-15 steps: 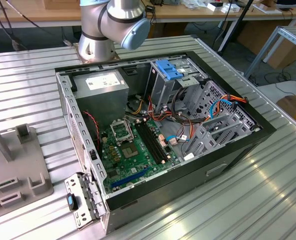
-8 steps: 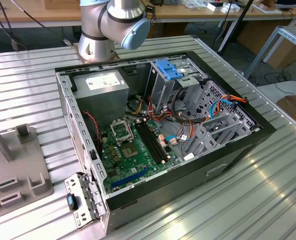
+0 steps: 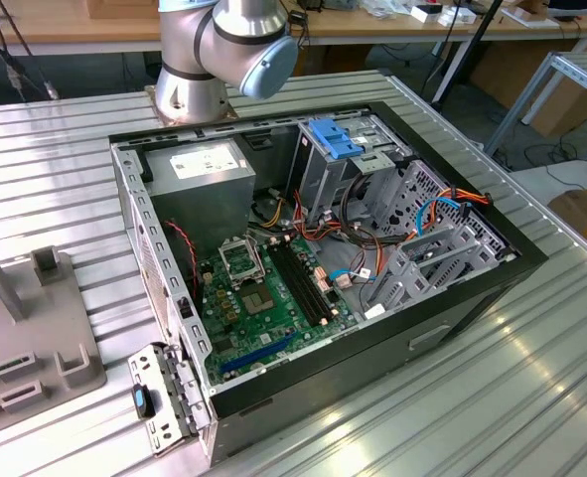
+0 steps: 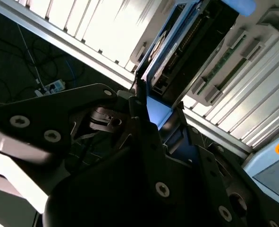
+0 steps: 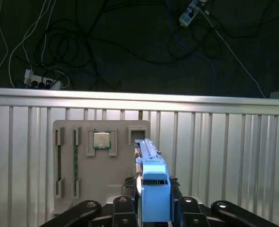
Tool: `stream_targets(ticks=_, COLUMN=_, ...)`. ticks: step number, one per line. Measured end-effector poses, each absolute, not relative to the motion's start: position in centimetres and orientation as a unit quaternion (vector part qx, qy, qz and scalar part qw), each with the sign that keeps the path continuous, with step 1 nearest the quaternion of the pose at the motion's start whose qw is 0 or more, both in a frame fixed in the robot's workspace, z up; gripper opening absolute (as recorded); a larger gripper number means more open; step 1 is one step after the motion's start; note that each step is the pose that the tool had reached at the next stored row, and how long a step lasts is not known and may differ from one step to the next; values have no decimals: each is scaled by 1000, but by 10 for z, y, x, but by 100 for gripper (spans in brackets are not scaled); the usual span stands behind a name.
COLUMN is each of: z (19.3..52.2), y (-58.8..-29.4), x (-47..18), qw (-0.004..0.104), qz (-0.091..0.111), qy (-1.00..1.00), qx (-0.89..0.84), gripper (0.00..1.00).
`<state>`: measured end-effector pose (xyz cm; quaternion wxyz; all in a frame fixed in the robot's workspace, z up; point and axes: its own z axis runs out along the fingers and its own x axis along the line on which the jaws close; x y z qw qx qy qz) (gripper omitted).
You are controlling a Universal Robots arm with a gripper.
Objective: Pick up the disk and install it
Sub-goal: 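Pick up the disk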
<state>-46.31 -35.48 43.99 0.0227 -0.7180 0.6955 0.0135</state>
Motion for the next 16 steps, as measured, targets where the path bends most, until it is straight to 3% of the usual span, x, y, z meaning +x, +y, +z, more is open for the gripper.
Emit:
stream_targets(ticks=8, z=496, y=-355, x=-463, qw=23, qz=13, qy=695, qx=-718, gripper=37)
stream_targets(ticks=16, z=510, y=-355, x=-463, qw=24, qz=12, qy=695, qx=-718, gripper=37)
